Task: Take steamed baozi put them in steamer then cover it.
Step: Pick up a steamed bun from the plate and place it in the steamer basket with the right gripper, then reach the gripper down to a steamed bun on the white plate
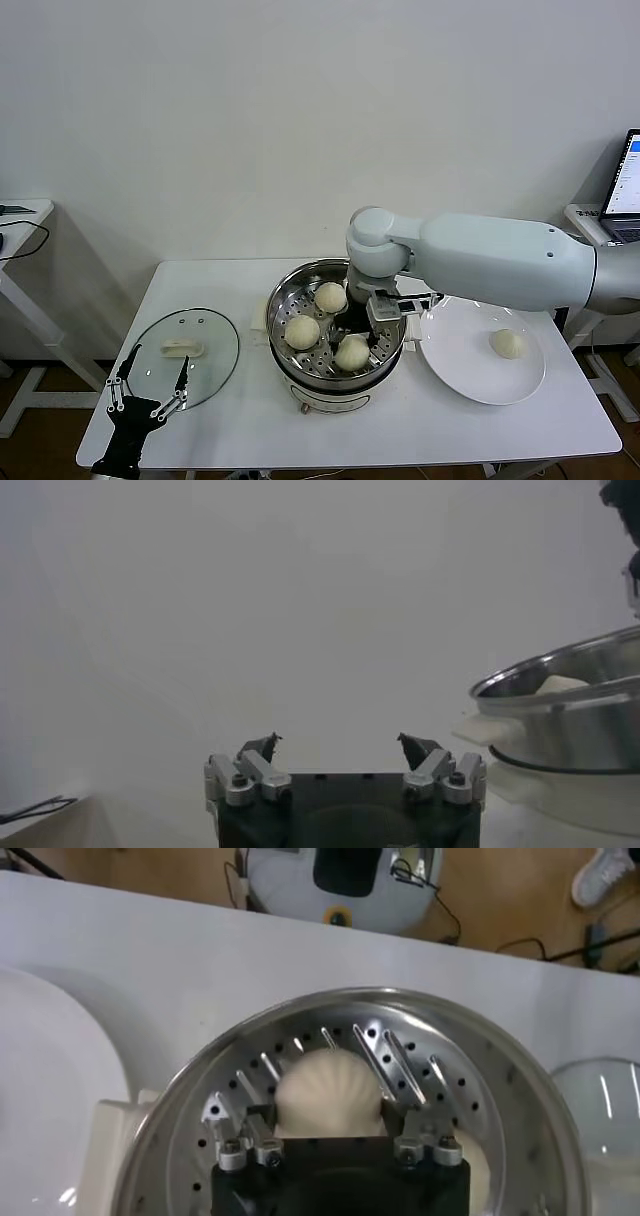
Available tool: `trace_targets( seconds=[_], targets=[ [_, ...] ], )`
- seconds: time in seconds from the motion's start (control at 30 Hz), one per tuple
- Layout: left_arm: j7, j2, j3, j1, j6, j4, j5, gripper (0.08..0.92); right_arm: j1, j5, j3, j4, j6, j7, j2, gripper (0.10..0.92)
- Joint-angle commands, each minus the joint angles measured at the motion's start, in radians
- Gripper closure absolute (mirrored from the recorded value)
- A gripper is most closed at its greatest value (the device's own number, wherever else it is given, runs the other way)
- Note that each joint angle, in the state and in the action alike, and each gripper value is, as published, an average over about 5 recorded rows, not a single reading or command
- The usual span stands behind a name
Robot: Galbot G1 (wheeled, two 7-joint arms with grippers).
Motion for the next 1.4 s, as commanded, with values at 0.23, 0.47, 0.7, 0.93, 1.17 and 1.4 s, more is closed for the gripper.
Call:
trace_targets(
  seconds=[0.23, 0.47, 0.7, 0.93, 1.17, 1.4],
  targets=[
    [0.000, -0.002, -0.001, -0.002, -0.003, 0.005, 0.000, 0.177, -0.032, -0.046, -0.001, 0.001, 0.005, 0.014, 0.024, 0.260],
    [0.000, -0.003, -0.005, -0.004, -0.007, 0.011, -0.001, 0.177, -0.023, -0.047, 0.087, 0.041, -0.026, -0.019, -0.019, 0.203],
    [0.001, 0.000, -0.007, -0.007, -0.011, 0.019, -0.001, 0.177, -0.010, 0.002, 0.318, -0.025, -0.084, -0.098, -0.161, 0.203],
    [0.002, 0.003, 0.008, -0.022, -0.008, 0.023, 0.000, 0.177, -0.017, 0.122, 0.404, -0.298, -0.286, -0.120, -0.305, 0.203],
    [0.002, 0.006, 0.014, -0.022, -0.008, 0.022, 0.000, 0.177, -0.101, 0.169, 0.446, -0.690, -0.415, -0.190, -0.354, 0.203],
    [0.002, 0.012, 0.012, -0.016, -0.006, 0.019, 0.000, 0.177, -0.247, 0.193, 0.379, -0.704, -0.507, -0.111, -0.451, 0.203]
  ],
)
